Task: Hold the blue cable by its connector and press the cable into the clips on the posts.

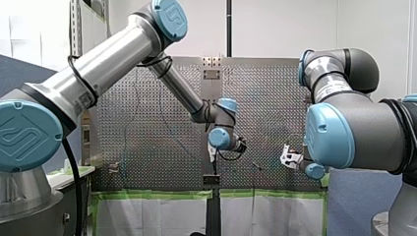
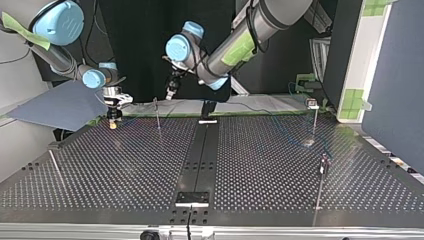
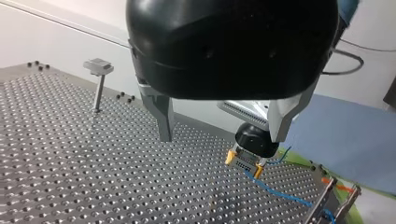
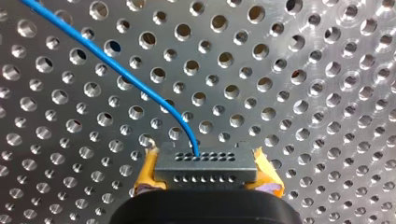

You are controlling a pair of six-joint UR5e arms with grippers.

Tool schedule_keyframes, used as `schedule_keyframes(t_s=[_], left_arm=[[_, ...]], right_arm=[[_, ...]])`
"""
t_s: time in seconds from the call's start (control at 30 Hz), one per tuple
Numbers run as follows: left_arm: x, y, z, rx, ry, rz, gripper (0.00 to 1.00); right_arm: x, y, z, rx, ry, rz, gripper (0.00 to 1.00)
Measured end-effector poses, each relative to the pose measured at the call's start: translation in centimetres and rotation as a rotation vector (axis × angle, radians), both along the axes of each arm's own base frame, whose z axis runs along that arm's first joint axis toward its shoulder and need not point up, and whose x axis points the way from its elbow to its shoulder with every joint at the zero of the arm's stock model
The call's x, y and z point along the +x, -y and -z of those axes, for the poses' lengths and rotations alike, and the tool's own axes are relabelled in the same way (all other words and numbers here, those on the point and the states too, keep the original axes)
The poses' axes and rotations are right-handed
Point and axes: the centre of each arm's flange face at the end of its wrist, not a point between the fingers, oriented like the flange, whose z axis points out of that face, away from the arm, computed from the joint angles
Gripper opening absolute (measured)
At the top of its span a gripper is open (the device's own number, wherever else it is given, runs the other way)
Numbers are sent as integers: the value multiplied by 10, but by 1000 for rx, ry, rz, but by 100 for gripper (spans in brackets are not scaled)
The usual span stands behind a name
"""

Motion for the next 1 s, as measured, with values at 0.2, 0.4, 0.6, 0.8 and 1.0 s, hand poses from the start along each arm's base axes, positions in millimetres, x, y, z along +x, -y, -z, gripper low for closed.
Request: schedule_keyframes(t_s=[0.2, 0.4, 0.6, 0.8, 1.0], left_arm=[[-13, -12, -14, -18, -17, -20, 100], [-24, -22, -27, -19, -18, -23, 100], [-36, -34, -40, -19, -18, -24, 100], [-48, -47, -53, -19, -18, -26, 100], [-59, -64, -66, -13, -13, -51, 100]], right_arm=[[0, 0, 0, 0, -1, -1, 0], [1, 0, 0, 1, -2, -2, 0], [1, 0, -1, 1, -2, -8, 0], [0, 0, -2, 1, -2, -16, 0], [1, 2, -11, -7, -2, -23, 0]])
